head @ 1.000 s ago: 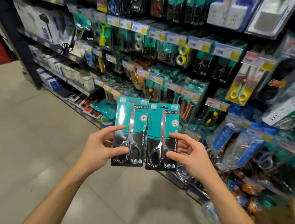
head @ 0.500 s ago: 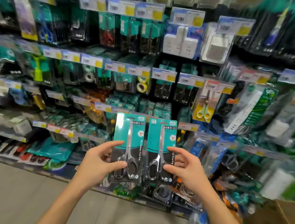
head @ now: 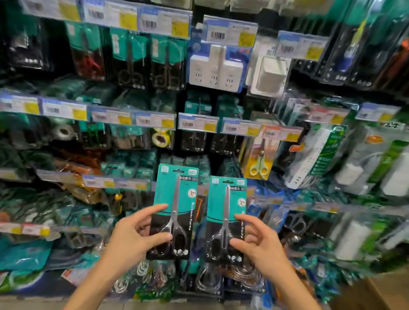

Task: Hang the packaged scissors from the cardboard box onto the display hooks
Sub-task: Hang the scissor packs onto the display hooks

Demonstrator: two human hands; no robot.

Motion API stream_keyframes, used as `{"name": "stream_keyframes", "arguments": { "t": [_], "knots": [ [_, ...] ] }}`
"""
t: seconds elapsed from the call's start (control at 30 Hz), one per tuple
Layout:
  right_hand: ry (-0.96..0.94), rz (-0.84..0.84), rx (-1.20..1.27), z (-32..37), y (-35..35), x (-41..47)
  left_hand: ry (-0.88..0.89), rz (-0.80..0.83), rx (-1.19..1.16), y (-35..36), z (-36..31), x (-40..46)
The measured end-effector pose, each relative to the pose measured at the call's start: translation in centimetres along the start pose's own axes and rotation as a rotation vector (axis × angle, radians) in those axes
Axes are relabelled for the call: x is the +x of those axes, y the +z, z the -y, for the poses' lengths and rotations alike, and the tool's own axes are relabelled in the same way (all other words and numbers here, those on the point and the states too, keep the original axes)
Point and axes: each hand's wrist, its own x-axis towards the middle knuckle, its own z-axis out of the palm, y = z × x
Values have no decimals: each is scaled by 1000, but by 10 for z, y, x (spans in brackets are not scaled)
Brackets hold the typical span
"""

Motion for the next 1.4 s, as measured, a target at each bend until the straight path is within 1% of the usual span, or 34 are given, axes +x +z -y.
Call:
{"name": "stream_keyframes", "arguments": {
  "t": [0.13,0.27,0.37,0.5,0.63,0.8,1.0,1.1,1.23,1.4],
  "knots": [
    [-13,-7,-1,-5,-8,43,13,-7,48,6,4,50],
    [-21,3,-56,-16,-22,93,-16,-24,71,19,5,92],
    [-91,2,-103,-21,-32,123,-43,-26,91,27,9,114],
    [-167,-1,-106,-27,-44,151,-53,-98,75,32,21,129],
    [-224,13,-92,-28,-44,166,-50,-102,73,38,19,136],
    [-261,-10,-49,-16,-44,174,-28,-100,70,38,14,147],
    [-244,-41,-9,-3,-51,176,-21,-92,21,39,6,156],
    [-228,-41,-7,-3,-52,178,-17,-78,4,40,5,159],
    [-229,-52,4,-7,-49,180,-14,-102,-43,43,3,159],
    [-197,-39,71,-8,-46,180,-7,-90,-61,45,0,156]
  ]
}}
